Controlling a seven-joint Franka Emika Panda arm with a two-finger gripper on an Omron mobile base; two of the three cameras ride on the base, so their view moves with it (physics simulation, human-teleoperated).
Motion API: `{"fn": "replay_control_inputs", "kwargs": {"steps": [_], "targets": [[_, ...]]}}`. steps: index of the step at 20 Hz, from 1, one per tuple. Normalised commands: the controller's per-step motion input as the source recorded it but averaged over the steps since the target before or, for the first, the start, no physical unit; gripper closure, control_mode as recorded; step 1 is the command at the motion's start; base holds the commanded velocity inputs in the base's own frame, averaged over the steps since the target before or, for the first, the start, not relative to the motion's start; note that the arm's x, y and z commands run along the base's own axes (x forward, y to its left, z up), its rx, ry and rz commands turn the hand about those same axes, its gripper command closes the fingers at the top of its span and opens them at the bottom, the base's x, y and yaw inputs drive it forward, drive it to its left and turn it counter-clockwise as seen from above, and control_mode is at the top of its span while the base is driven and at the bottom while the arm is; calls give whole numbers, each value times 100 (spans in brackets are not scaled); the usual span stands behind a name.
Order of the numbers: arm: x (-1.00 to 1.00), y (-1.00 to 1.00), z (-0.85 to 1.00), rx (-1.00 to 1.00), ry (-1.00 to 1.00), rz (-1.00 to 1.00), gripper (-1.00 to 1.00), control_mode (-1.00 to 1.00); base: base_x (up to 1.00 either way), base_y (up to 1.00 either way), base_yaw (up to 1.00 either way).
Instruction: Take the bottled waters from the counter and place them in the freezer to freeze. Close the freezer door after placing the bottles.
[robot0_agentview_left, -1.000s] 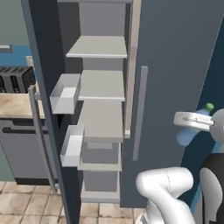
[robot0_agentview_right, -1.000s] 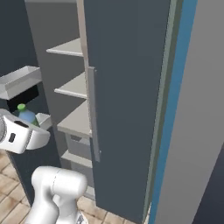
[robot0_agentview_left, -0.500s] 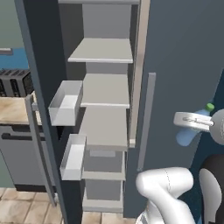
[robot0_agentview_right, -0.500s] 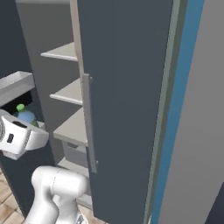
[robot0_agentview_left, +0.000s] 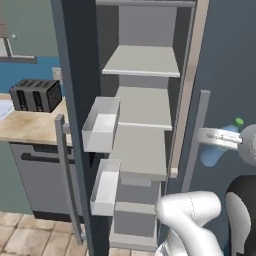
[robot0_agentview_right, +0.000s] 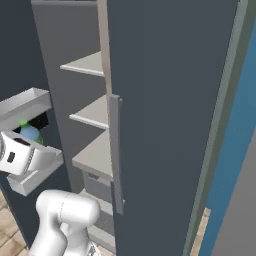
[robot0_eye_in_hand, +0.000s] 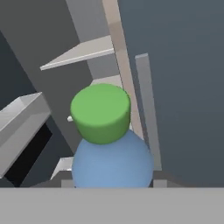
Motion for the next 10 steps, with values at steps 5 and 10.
{"fn": "replay_control_inputs", "kwargs": {"steps": [5,10], "targets": [[0,0,0,0,0,0,100,100,72,17,19],[0,0,0,0,0,0,100,100,74,-2,20]]}}
